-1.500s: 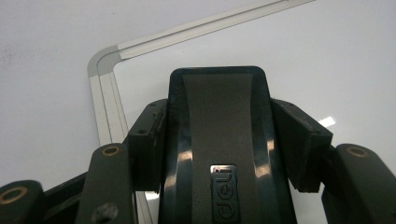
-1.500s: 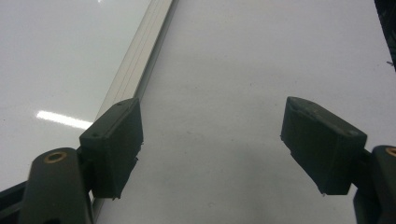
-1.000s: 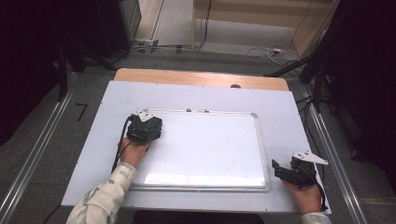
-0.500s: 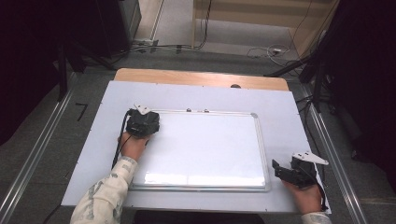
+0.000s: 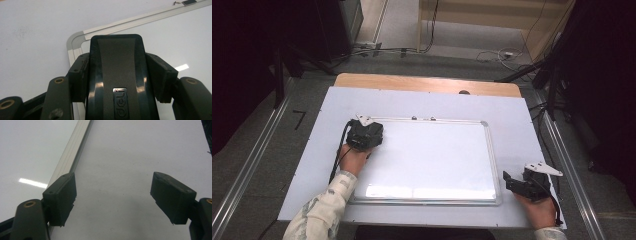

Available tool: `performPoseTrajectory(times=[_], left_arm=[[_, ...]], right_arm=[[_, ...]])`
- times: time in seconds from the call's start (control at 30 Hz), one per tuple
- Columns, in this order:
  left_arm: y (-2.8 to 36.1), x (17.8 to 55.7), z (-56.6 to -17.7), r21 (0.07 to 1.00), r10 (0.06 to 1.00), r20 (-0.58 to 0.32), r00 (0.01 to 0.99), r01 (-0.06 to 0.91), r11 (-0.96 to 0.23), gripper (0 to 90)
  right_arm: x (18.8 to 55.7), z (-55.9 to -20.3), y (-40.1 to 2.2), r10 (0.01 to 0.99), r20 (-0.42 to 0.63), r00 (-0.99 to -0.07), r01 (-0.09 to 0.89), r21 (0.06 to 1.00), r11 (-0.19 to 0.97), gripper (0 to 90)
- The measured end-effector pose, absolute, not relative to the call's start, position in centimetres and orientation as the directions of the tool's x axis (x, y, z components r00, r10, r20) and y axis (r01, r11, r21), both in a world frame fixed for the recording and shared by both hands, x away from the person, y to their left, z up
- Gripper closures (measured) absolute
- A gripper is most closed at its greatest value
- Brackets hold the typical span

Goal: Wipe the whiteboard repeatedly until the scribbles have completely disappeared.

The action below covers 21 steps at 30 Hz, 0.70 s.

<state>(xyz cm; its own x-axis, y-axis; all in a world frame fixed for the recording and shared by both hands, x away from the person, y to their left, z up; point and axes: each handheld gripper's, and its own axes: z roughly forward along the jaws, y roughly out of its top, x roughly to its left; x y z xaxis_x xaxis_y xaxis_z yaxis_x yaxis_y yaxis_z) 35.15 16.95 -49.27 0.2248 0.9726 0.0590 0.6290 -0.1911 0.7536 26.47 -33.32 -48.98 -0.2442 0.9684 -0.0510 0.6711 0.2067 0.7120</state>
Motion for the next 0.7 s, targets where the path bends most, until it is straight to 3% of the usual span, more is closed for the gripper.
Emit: performPoseTrajectory(times=[0.7], left_arm=[[13.7, 29.2, -49.6, 0.752, 0.931, 0.042, 0.363, 0.601, -0.269, 41.4]], right_arm=[[26.6, -49.0, -33.2, 0.968, -0.055, -0.244, 0.672, 0.710, 0.210, 19.7]])
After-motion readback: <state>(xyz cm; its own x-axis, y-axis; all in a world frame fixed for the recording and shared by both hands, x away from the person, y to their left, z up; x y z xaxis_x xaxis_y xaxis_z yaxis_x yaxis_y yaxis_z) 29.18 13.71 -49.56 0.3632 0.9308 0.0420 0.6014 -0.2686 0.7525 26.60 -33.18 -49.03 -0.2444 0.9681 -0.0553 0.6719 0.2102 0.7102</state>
